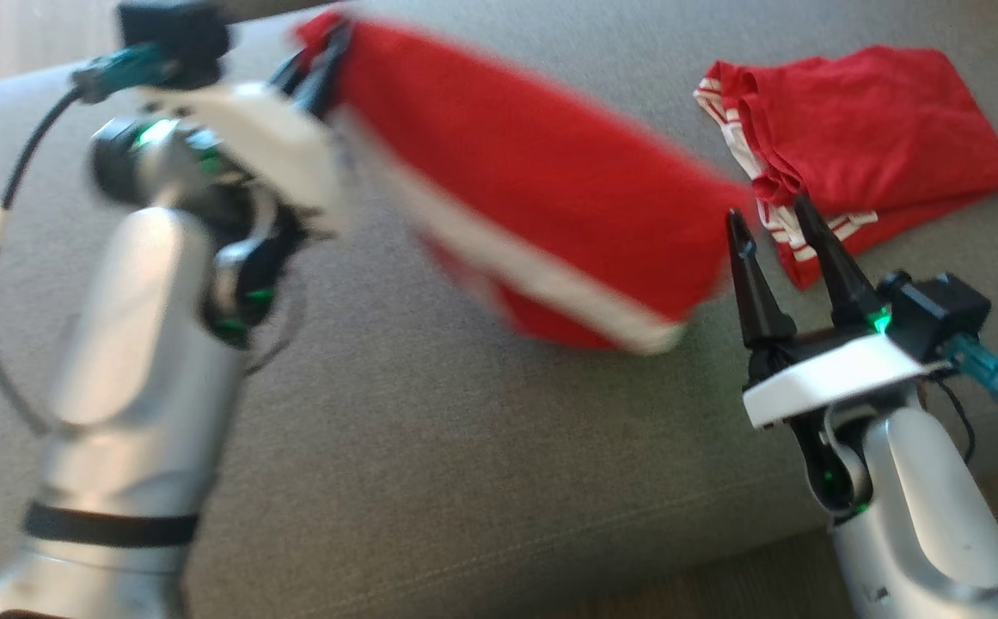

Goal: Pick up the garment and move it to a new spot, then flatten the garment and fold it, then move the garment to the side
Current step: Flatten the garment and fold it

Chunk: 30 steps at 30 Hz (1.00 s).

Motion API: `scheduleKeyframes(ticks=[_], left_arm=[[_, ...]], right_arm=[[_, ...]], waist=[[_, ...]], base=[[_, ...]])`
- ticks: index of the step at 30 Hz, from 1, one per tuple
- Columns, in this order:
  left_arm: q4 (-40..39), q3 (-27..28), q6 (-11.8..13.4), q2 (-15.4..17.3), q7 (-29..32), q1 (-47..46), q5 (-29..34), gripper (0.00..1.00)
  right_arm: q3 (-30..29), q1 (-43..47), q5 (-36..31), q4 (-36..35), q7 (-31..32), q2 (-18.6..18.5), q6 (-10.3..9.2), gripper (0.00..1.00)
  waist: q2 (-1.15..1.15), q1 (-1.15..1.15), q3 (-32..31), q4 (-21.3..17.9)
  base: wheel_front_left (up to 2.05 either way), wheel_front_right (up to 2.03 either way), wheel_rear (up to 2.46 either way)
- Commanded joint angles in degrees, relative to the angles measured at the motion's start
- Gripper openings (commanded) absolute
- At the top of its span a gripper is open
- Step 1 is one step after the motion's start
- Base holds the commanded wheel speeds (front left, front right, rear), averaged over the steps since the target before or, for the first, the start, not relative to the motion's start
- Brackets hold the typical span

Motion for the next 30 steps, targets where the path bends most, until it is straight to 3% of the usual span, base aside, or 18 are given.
scheduleKeyframes(ticks=[1, 6, 13, 14, 15, 23, 30], left_arm=[[1.2, 3.0, 0.6, 3.3, 0.1, -2.3, 0.8, 0.0], [17.5, 5.2, 1.7, 8.2, -0.9, -4.0, 2.4, 0.0], [30.7, 6.4, 0.8, 8.9, -5.8, -8.7, 1.8, 0.0], [32.1, 6.3, 0.7, 9.0, -6.5, -9.4, 1.9, 0.45], [33.5, 6.3, 0.8, 9.1, -7.2, -10.0, 2.1, 1.0], [39.2, 7.8, -0.8, 9.0, -17.0, -13.6, 0.9, 1.0], [35.4, 9.3, -4.5, 7.9, -28.2, -11.3, -1.0, 1.0]], right_arm=[[1.7, -2.5, 0.5, -1.8, -0.6, 0.6, -0.01, 1.0], [4.3, -4.6, 1.3, -1.7, -1.1, 0.6, -0.01, 1.0], [6.2, -5.6, 1.5, -1.0, -1.8, 0.6, -0.01, 1.0], [6.5, -5.7, 1.5, -0.8, -1.8, 0.6, -0.01, 1.0], [6.7, -5.8, 1.5, -0.7, -1.9, 0.6, -0.01, 1.0], [6.6, -5.4, 0.7, -0.4, -1.9, 0.6, -0.01, 1.0], [4.3, -1.6, 1.7, -1.2, -1.9, 0.6, -0.01, 1.0]], waist=[[0.0, 0.0, 1.9, -1.6], [0.0, 0.0, 5.2, -4.2], [0.0, 0.0, 7.3, -5.3], [0.0, 0.0, 7.3, -5.3], [0.0, 0.0, 7.4, -5.2], [0.0, 0.0, 5.6, -2.3], [0.0, 0.0, 2.2, 2.8]], base=[[0.0, 0.0, 0.0], [0.0, 0.0, 0.0], [0.0, 0.0, 0.0], [0.0, 0.0, 0.0], [0.0, 0.0, 0.0], [0.0, 0.0, 0.0], [0.0, 0.0, 0.0]])
